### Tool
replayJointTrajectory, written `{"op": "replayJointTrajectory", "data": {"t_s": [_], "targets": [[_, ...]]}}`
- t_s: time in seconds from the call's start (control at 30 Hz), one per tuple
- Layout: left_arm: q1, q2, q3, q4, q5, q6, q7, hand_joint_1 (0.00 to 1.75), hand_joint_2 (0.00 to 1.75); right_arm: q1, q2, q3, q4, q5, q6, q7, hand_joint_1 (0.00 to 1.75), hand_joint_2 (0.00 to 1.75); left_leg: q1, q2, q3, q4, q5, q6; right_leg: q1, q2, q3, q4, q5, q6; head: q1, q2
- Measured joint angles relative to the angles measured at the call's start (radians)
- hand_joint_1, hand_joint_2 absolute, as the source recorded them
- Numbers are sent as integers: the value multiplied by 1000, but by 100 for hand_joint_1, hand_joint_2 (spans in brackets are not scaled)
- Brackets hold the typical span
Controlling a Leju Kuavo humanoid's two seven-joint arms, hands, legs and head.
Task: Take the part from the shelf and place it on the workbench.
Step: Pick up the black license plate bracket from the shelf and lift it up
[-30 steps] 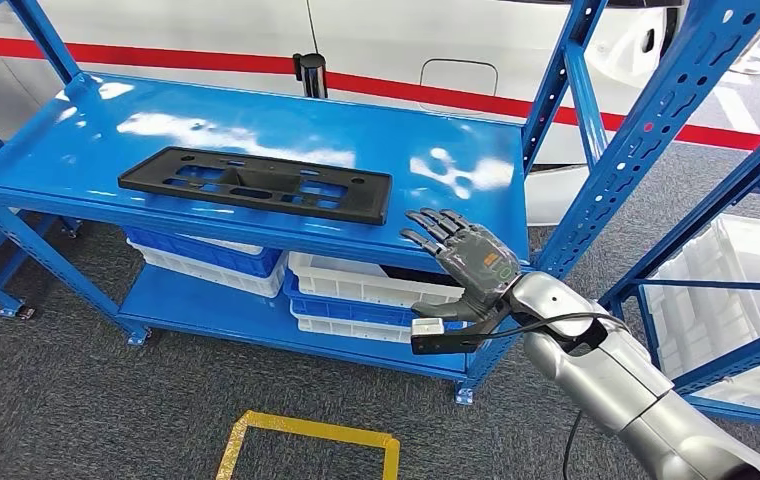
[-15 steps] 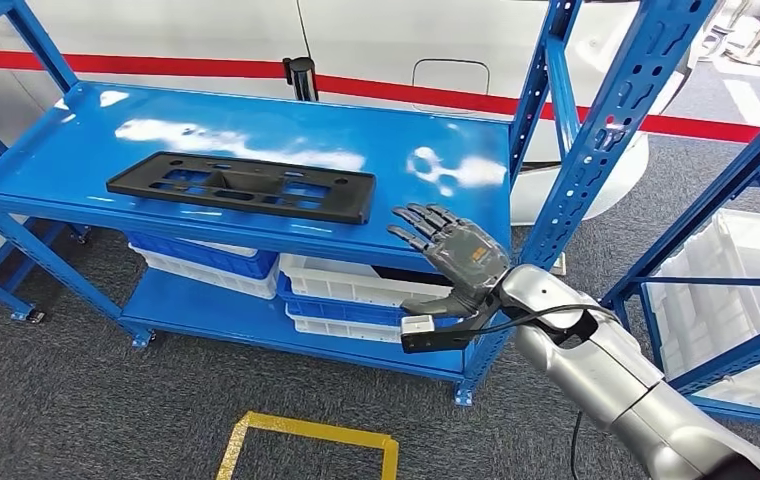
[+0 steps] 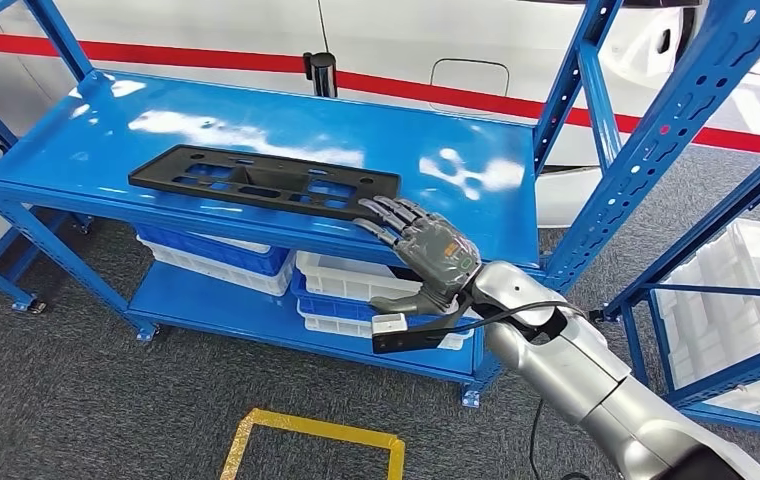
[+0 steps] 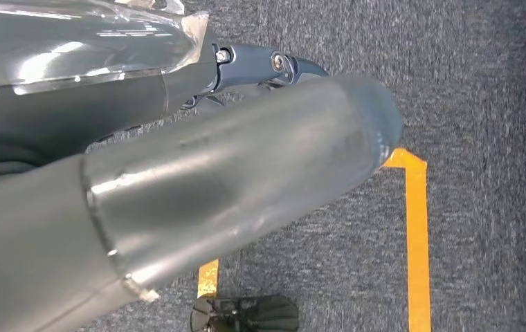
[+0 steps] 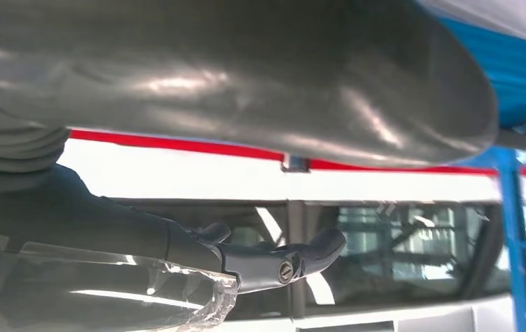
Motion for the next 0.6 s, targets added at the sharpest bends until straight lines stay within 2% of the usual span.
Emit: {"op": "replayJointTrajectory", "data": {"t_s": [0.07,0.2,0.37,0.6], "targets": [[-1,0,0,-2,0,2,-1,0,0,-2,19,0,8,-11,-23,-9,0,175,-1,0,0,0,0,3,-1,-1,0,-2,1,2,0,0],[-2,1,0,-3,0,10,0,0,0,-2,49,0,32,-49,-55,-12,0,175,-1,-1,-1,0,1,4,-1,-1,0,-3,3,6,0,0],[-2,6,0,-4,3,15,0,0,0,-3,89,3,78,-89,-52,-5,0,175,-1,-1,-1,0,2,6,-1,-1,-1,-3,5,8,0,0],[-4,15,-8,-6,-2,17,-5,0,0,-26,143,23,141,-54,-69,38,0,175,6,0,0,0,2,5,1,-1,-2,-2,5,8,0,0]]}}
